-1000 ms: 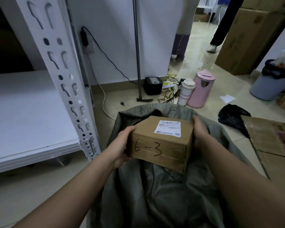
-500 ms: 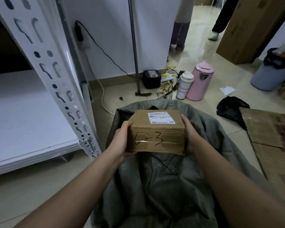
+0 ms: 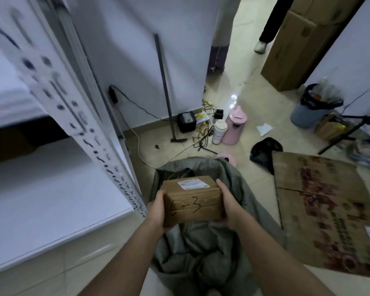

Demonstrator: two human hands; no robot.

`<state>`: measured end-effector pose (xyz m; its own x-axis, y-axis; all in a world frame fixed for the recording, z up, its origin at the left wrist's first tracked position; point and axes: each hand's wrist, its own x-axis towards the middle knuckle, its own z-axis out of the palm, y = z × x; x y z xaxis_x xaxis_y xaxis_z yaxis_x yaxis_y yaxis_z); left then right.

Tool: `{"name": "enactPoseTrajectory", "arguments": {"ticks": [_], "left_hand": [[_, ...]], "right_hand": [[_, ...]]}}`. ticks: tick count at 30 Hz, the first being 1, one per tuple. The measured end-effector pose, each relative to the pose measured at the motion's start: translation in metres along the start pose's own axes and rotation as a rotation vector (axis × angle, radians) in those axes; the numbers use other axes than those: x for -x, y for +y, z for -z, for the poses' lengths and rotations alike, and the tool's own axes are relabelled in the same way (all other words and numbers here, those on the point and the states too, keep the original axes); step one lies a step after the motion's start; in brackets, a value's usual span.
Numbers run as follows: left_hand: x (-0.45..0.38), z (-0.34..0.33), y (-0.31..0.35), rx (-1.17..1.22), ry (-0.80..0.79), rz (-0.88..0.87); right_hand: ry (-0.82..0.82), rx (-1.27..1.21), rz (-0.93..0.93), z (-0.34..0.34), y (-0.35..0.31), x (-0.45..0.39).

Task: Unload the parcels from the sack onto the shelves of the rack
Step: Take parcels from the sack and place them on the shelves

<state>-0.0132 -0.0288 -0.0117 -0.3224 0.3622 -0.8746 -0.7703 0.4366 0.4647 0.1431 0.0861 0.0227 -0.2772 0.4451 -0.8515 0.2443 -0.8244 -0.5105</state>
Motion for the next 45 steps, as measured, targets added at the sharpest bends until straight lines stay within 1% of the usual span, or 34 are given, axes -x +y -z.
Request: {"name": "enactPoseTrajectory", "arguments": {"ticks": [2,5,6,9,13,15,17,20,23,24,28,32,35,37,40,41,45], "left_hand": [[0.042,0.003,0.016,-0.042,-0.007,0.029],[0.131,0.001,0.045,-0.068,-0.019,0.045],[0.16,0.004,0.053,-0.094,0.0,0.045],[0.231,0.011,0.066,-0.169,0.035,0.063],[0.291,0.027,0.065,-0.209,0.026,0.055],[0.308,0.035,0.059,-0.219,0.002,0.045],[0.325,0.045,0.052,-0.177,0.0,0.012],[0.345,0.061,0.045,-0.141,0.092,-0.072],[0.37,0.081,0.028,-0.074,0.122,-0.118],[0.379,0.088,0.022,-0.057,0.13,-0.124],[0.414,0.13,0.001,-0.051,0.2,-0.139],[0.446,0.173,-0.005,0.03,0.269,-0.171],[0.466,0.207,-0.009,0.131,0.261,-0.172],[0.451,0.244,-0.015,0.181,0.263,-0.197],[0.403,0.308,-0.026,0.232,0.27,-0.191],[0.41,0.326,-0.026,0.237,0.275,-0.182],[0.482,0.374,-0.017,0.28,0.256,-0.22]], "right_hand": [[0.024,0.028,-0.015,-0.009,-0.017,0.055],[0.078,0.042,-0.032,-0.019,-0.037,0.127],[0.103,0.045,-0.044,-0.024,-0.04,0.152],[0.135,0.067,-0.088,-0.034,-0.039,0.217],[0.177,0.042,-0.095,-0.043,-0.028,0.273],[0.202,0.046,-0.068,-0.046,-0.021,0.288],[0.211,0.039,-0.045,-0.047,-0.017,0.304],[0.128,0.082,-0.02,-0.051,-0.008,0.316],[0.047,0.107,0.018,-0.06,0.01,0.337],[0.012,0.114,0.026,-0.063,0.017,0.343],[-0.049,0.192,0.039,-0.087,0.044,0.381],[-0.116,0.271,0.045,-0.122,0.06,0.412],[-0.173,0.31,0.057,-0.155,0.074,0.428],[-0.21,0.343,0.062,-0.179,0.088,0.44],[-0.201,0.424,0.084,-0.218,0.107,0.453],[-0.2,0.459,0.084,-0.233,0.115,0.459],[-0.202,0.54,0.09,-0.292,0.152,0.472]]}}
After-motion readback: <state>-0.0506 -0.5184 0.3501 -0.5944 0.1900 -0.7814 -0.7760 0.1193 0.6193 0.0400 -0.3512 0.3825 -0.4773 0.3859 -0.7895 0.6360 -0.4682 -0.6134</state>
